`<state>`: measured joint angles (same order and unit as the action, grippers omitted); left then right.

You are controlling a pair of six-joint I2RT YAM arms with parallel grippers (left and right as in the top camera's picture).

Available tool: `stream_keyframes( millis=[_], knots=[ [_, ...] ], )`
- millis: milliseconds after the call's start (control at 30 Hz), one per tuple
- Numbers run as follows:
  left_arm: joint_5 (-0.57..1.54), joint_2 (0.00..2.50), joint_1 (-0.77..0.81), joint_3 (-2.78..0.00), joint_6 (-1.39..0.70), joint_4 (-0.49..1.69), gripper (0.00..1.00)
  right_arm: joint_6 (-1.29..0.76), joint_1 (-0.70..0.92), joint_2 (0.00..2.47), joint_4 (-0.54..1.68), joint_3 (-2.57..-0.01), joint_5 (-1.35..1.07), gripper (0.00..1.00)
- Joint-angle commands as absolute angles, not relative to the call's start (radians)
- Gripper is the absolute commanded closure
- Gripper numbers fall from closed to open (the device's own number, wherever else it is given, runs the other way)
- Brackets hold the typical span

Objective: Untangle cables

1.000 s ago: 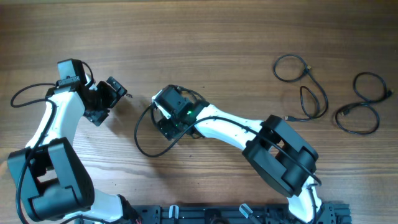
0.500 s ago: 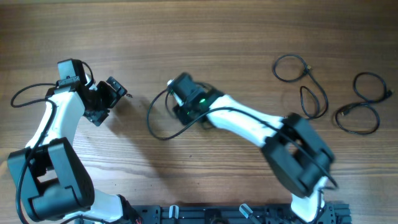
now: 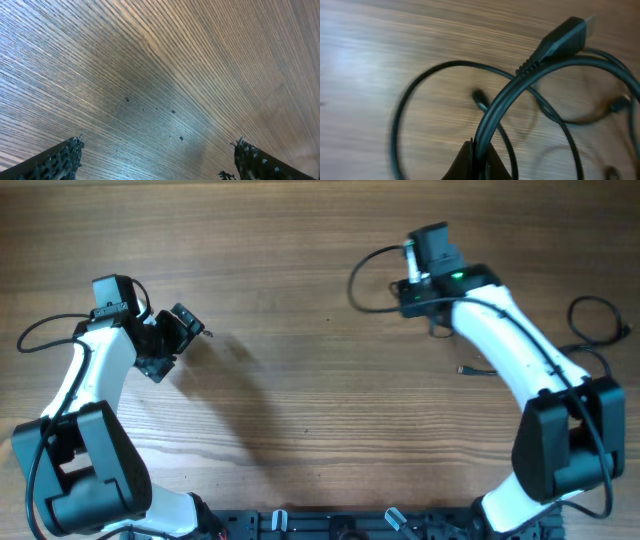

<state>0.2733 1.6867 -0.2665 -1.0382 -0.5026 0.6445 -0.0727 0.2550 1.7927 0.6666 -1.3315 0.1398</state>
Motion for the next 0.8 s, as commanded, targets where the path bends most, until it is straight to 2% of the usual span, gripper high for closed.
stream_keyframes(
  millis=[0, 233, 367, 467, 533, 567, 633, 667, 700, 767],
  knots=[
    [0.263, 1.674, -0.269, -1.047, -0.509, 0.644, 0.00, -0.053, 0.113, 1.865, 0.683, -1.330, 0.169, 0.96],
    [0.263, 1.674, -0.269, -1.047, -0.509, 0.644, 0.00, -0.083, -0.197, 2.006, 0.719, -1.328, 0.170, 0.96],
    [0.263, 1.674, -0.269, -1.047, -0.509, 0.644, 0.00, -0.191, -0.366, 2.025, 0.693, -1.328, 0.226, 0.96],
    [0.263, 1.674, -0.269, -1.047, -0.509, 0.644, 0.00, -0.191, -0.458, 2.025, 0.665, -1.328, 0.155, 0.92],
    [0.263, 1.674, -0.269, -1.047, -0.509, 0.644, 0.00, -0.189, -0.495, 2.025, 0.640, -1.328, 0.082, 0.82],
    [0.263, 1.674, -0.269, -1.047, -0.509, 0.644, 0.00, -0.183, -0.495, 2.024, 0.643, -1.335, 0.082, 0.66],
    [0.263, 1.674, -0.269, -1.047, -0.509, 0.644, 0.00, -0.183, -0.495, 2.013, 0.667, -1.366, 0.082, 0.53],
    [0.263, 1.674, -0.269, -1.047, -0.509, 0.644, 0.00, -0.183, -0.495, 2.000, 0.683, -1.390, 0.081, 0.41],
    [0.263, 1.674, -0.269, -1.047, -0.509, 0.644, 0.00, -0.183, -0.495, 1.982, 0.698, -1.416, 0.081, 0.33],
    [0.263, 1.674, -0.269, -1.047, -0.509, 0.644, 0.00, -0.181, -0.495, 1.938, 0.737, -1.471, 0.052, 0.26]
  ],
)
